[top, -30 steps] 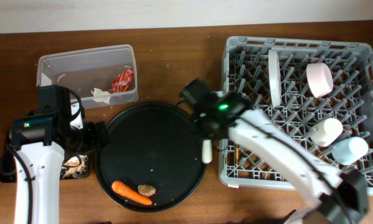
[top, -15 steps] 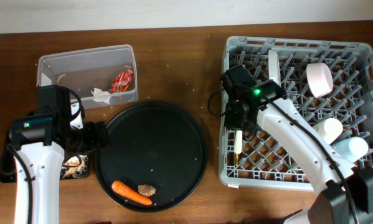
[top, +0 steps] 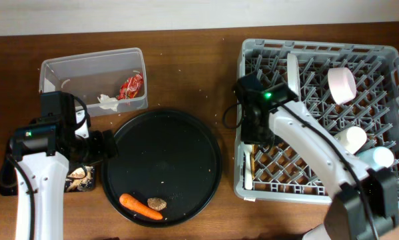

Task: Sort waste into correct bins and load items into the dishwasher rack
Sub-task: 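Carry the white fork into the rack's left edge and release, then grasp the carrot on the round tray with the left gripper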

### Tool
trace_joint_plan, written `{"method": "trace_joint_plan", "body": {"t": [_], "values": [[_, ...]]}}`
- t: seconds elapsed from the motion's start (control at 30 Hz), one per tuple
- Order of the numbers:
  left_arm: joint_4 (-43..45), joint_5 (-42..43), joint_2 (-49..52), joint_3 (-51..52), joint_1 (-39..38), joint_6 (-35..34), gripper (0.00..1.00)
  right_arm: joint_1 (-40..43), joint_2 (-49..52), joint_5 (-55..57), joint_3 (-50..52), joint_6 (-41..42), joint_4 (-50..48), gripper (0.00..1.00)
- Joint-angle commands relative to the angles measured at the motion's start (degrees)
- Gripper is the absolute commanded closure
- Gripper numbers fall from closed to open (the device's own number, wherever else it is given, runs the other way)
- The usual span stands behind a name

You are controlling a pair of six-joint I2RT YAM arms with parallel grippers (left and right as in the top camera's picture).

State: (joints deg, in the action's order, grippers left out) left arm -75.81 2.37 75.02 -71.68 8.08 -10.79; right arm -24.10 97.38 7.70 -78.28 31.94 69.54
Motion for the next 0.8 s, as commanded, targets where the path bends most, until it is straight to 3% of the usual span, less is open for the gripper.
{"method": "trace_joint_plan", "body": {"t": [0.0,0.07,0.27,0.43,0.57,0.77], "values": [[-0.57,3.52,0.13,0.48,0.2,-0.11,0.04,-0.04,-8.68,0.72,-7.1,-2.91,2.58,0.4],[-0.59,8.41,0.13,1.4,0.2,-0.15,0.01,1.27,-12.46,-0.63,-8.33,-5.07,3.69,0.28],[0.42,11.72,0.13,8.66,0.11,-9.33,0.01,9.46,-17.97,-7.76,-8.31,-12.46,9.11,0.15],[6.23,17.97,0.13,19.23,-1.4,-17.14,0.01,16.06,-17.79,-7.96,-7.56,-15.23,11.93,0.14],[13.51,17.94,0.13,26.21,-3.78,-22.45,0.01,17.81,-17.79,-7.93,-6.99,-15.26,11.93,0.14],[24.2,17.94,0.13,33.73,-7.32,-23.1,0.01,17.79,-17.29,-7.93,-6.97,-16.13,11.93,0.14]]}}
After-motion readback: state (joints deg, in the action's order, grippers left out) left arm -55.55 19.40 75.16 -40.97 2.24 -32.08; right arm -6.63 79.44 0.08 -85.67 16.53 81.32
